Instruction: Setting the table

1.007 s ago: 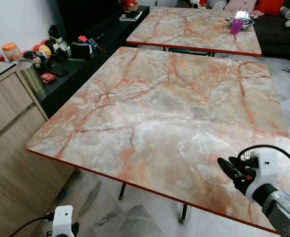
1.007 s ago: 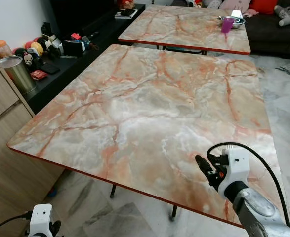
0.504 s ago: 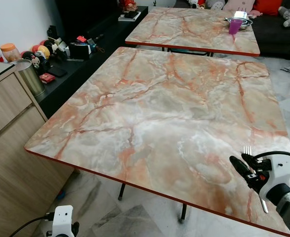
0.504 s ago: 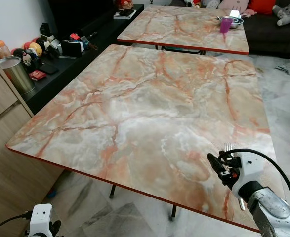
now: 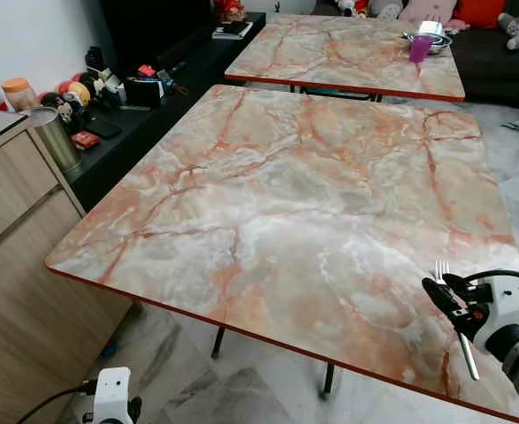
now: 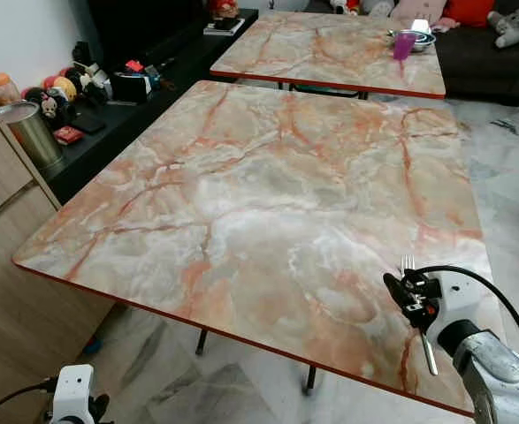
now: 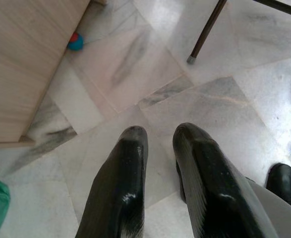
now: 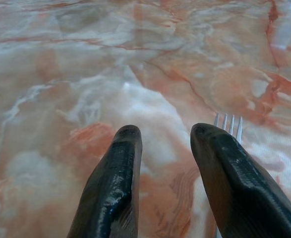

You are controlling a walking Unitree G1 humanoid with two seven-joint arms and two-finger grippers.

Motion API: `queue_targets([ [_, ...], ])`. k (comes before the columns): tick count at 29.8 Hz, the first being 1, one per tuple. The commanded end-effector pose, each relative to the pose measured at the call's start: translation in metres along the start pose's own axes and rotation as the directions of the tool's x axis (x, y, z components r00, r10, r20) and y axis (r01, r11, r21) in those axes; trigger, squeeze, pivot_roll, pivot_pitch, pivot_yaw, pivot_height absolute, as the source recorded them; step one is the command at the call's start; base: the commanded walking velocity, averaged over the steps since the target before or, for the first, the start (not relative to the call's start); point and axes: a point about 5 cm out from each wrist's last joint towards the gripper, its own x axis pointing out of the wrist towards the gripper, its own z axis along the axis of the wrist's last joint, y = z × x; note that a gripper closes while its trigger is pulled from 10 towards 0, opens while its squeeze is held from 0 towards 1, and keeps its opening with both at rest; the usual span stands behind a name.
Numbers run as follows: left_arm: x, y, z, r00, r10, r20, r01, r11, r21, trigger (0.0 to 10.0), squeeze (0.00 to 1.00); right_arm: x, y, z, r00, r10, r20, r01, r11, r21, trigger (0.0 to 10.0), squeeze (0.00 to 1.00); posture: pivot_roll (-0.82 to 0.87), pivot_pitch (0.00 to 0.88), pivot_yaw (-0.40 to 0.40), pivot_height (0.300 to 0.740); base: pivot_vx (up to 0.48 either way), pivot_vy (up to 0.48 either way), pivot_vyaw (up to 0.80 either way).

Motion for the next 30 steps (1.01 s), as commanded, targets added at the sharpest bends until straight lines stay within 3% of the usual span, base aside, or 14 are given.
queue_targets([
  [1,-0.001,0.001,-0.002,1.000,-0.001,-0.013,0.001,1.000,0.001,10.0,0.00,0.001,-0.003,-0.002,1.000,-0.009,0.010,0.009,1.000,0.010,10.0,0.00,0.02,0.049,0.030,0.740,0.000,0.000,0.00],
  [11,-0.001,0.001,-0.002,1.000,0.000,-0.013,0.000,1.000,0.001,10.0,0.00,0.008,-0.009,-0.015,1.000,-0.025,-0.017,0.025,0.999,0.024,10.0,0.00,0.02,0.047,0.031,0.740,0.000,0.000,0.00],
  [18,-0.001,0.001,-0.003,1.000,0.001,-0.012,-0.001,1.000,-0.003,10.0,0.00,0.014,-0.002,-0.011,1.000,-0.021,0.022,0.020,0.999,0.035,10.0,0.00,0.02,0.048,0.029,0.740,0.000,0.000,0.00],
  [30,0.000,0.000,-0.002,1.000,-0.004,-0.012,0.004,1.000,-0.004,10.0,0.00,0.009,0.003,-0.015,0.999,-0.031,0.021,0.030,0.998,0.055,10.0,0.00,0.02,0.042,0.024,0.740,0.000,0.000,0.00],
])
